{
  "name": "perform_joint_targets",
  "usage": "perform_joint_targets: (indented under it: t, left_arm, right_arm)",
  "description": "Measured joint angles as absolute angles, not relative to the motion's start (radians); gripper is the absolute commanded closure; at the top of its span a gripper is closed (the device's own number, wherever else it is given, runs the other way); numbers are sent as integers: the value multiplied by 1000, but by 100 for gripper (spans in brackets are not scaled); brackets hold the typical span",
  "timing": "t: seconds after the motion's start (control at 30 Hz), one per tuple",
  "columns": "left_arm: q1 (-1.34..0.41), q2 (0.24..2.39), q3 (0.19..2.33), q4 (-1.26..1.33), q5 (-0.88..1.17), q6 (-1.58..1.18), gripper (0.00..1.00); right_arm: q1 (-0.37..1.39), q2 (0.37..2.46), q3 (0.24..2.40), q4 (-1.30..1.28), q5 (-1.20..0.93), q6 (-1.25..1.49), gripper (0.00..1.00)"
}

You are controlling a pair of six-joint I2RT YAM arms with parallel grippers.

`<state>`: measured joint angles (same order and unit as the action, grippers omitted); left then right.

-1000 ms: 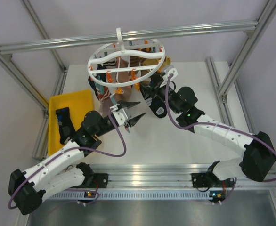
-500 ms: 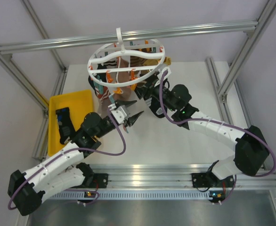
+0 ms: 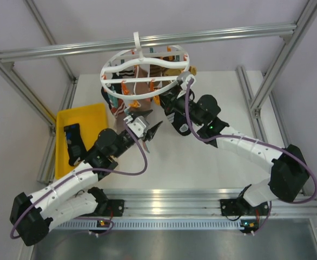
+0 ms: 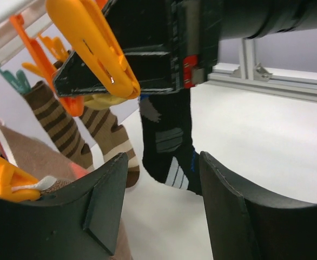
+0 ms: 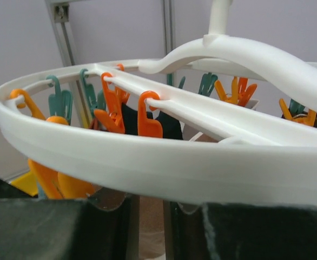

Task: Clip the socks to the hanger
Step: Open the clamp at the hanger.

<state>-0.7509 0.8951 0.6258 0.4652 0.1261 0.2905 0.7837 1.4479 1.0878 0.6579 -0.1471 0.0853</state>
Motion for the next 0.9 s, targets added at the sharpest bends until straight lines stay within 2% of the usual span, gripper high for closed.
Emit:
perform_joint_targets:
  t: [0.07, 0.5, 0.9]
  left_arm:
    - [-751, 921, 632, 471, 86, 290, 39]
    - [-751, 965, 699, 532, -119, 246, 46]
    - [-707, 988, 737, 593, -134, 233, 51]
  right_arm:
    - [788, 1437, 1088, 636, -157, 90, 100]
    - [802, 1396, 1156, 450, -161, 138, 100]
    - [811, 1396, 1226, 351, -160, 201, 100]
